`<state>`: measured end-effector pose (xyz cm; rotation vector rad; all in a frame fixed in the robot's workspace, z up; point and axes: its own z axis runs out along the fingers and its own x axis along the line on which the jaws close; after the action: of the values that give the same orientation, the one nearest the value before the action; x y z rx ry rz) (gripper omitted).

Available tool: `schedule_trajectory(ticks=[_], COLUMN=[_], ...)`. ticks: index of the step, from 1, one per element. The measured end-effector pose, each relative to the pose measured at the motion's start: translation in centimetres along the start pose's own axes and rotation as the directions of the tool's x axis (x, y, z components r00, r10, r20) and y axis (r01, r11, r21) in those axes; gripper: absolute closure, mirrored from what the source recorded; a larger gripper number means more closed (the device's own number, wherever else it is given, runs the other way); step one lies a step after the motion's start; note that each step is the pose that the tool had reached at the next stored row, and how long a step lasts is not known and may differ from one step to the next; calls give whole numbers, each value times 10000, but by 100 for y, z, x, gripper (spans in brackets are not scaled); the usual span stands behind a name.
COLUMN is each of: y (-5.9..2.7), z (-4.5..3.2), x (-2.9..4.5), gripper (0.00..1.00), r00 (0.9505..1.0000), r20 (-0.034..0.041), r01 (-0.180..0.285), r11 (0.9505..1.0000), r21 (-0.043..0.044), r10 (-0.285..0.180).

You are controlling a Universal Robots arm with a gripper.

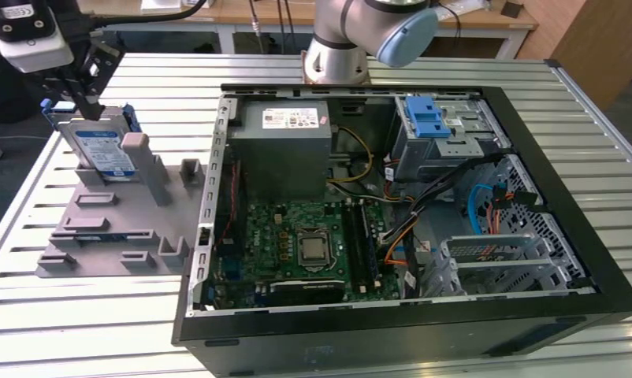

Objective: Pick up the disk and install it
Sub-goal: 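Reach for the disk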

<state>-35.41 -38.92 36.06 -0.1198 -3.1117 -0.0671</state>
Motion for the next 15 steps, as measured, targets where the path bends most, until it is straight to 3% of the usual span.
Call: schedule_trajectory(ticks=[8, 13, 15], y=[-4, -7, -8], z=[7, 12, 14], x=[73, 161, 211], gripper=[89, 89, 89], r00=[10000, 10000, 9999], r20=[-55, -76, -119], r01=[-2, -4, -5], r11=[10000, 10000, 10000], r21=[4, 6, 9], r10=[2, 4, 5])
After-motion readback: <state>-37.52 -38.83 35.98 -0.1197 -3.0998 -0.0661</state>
